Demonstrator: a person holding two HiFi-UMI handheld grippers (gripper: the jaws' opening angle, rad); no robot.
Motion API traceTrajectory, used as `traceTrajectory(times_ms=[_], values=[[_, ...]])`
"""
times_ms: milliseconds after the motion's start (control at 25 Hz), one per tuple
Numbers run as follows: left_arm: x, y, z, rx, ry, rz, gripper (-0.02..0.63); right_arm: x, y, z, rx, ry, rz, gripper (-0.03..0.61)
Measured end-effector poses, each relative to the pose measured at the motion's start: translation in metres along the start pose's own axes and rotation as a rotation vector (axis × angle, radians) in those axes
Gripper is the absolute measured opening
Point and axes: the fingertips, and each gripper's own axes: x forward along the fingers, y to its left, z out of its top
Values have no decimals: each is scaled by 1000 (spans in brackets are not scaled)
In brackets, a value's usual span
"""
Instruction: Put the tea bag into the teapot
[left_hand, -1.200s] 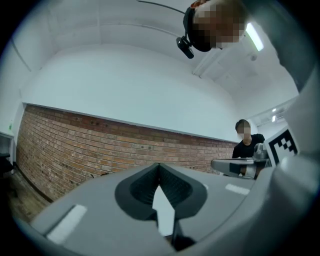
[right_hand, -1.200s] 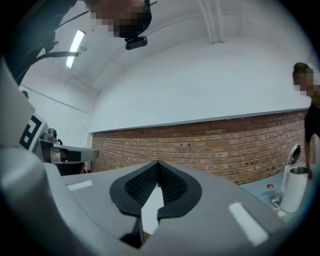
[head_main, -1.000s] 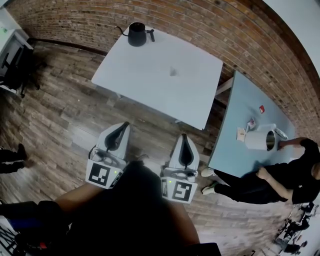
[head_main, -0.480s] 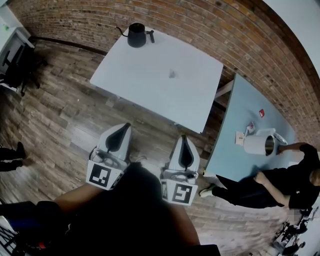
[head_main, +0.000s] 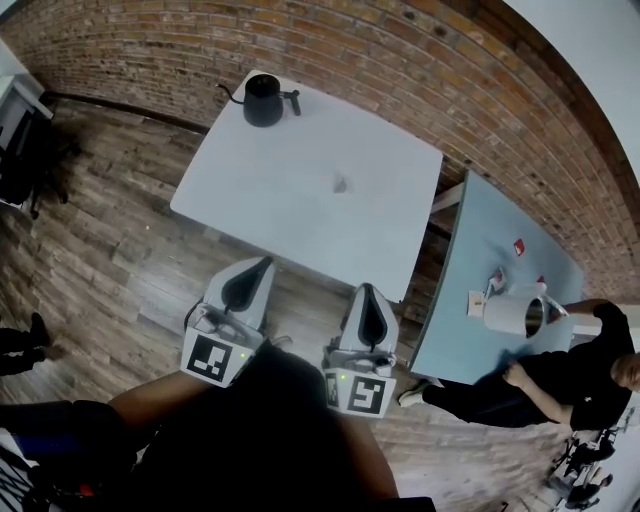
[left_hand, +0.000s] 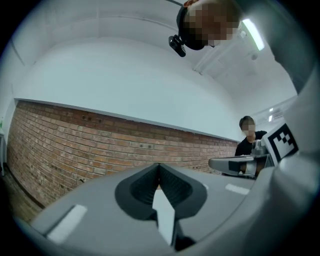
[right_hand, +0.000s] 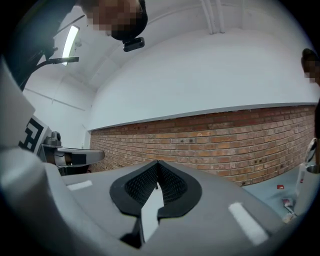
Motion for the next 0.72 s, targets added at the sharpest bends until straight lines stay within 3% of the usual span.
traceTrajectory(times_ms=[360, 720], values=[[67, 60, 3, -2, 6, -22, 0, 96, 4, -7, 11, 47, 20, 2], [99, 128, 4, -32, 25, -17, 0, 172, 18, 0, -9, 61, 0, 2]])
